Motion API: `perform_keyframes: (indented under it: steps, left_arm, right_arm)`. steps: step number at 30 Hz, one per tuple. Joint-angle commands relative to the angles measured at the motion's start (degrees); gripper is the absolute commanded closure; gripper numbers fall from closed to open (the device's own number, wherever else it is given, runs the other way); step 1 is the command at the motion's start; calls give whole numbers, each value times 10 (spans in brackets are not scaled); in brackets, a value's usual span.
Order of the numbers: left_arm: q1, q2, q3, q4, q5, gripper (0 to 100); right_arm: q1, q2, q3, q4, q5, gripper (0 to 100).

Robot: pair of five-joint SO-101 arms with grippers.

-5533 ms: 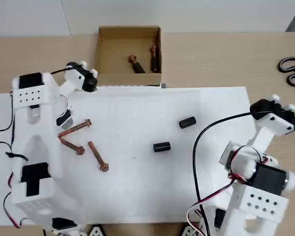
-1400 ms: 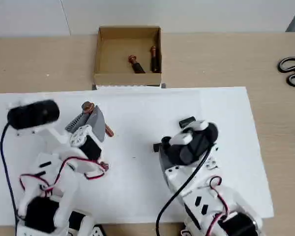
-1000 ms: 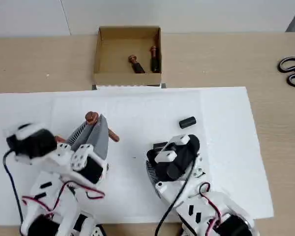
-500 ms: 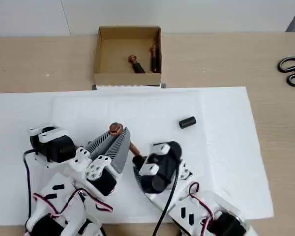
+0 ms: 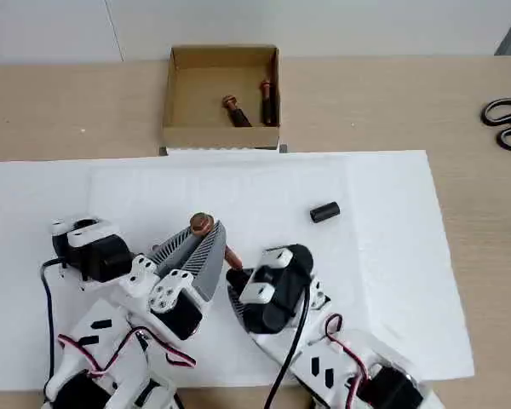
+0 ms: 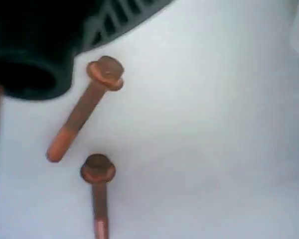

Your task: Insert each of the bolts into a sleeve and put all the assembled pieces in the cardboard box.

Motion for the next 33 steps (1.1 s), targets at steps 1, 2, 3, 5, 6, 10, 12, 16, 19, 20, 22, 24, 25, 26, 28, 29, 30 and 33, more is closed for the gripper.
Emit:
perform_keyframes:
  steps: [1, 2, 3, 5, 6, 10, 12, 16, 19, 20, 22, 24, 25, 26, 28, 29, 30, 33]
  left_arm:
    - [4, -7, -7, -15, 4, 994]
    - [4, -7, -7, -15, 4, 994]
    - [4, -7, -7, -15, 4, 994]
    - [11, -7, -9, -15, 4, 994]
    - [15, -7, -14, -14, 4, 994]
    - [25, -5, -22, 11, 3, 994]
    - [25, -6, -22, 31, 3, 994]
    - [25, -6, -38, 47, 2, 994]
    - [24, -6, -39, 46, 1, 994]
    - [24, -6, -38, 47, 1, 994]
    - [24, -5, -37, 47, 1, 994]
    - [24, -4, -34, 47, 1, 994]
    - [24, -5, -27, 47, 1, 994]
    - [24, -5, -21, 47, 1, 994]
    - [24, -5, -14, 47, 1, 994]
    - [24, -5, -14, 45, 1, 994]
    - [24, -5, -14, 44, 0, 994]
    - [23, -5, -13, 44, 0, 994]
  right_arm:
    - [11, -4, -3, -13, 5, 995]
    - [11, -4, -3, -14, 5, 995]
    - [11, -4, -3, -14, 5, 995]
    - [11, -4, -3, -14, 6, 995]
    - [11, -4, -3, -14, 6, 995]
    - [12, -4, -3, -16, 6, 995]
    - [12, -4, -3, -16, 6, 995]
    - [12, -4, -3, -16, 6, 995]
    - [12, -4, -3, -15, 6, 995]
    - [12, -4, -3, -16, 6, 995]
    - [12, -4, -4, -16, 6, 995]
    - [12, -4, -5, -16, 6, 995]
    - [12, -4, -6, -17, 6, 995]
    - [12, -4, -7, -17, 7, 995]
    - [12, -4, -7, -17, 7, 995]
    - [12, -4, -7, -17, 7, 995]
    - [12, -4, -7, -17, 7, 995]
    - [12, -4, -8, -17, 7, 995]
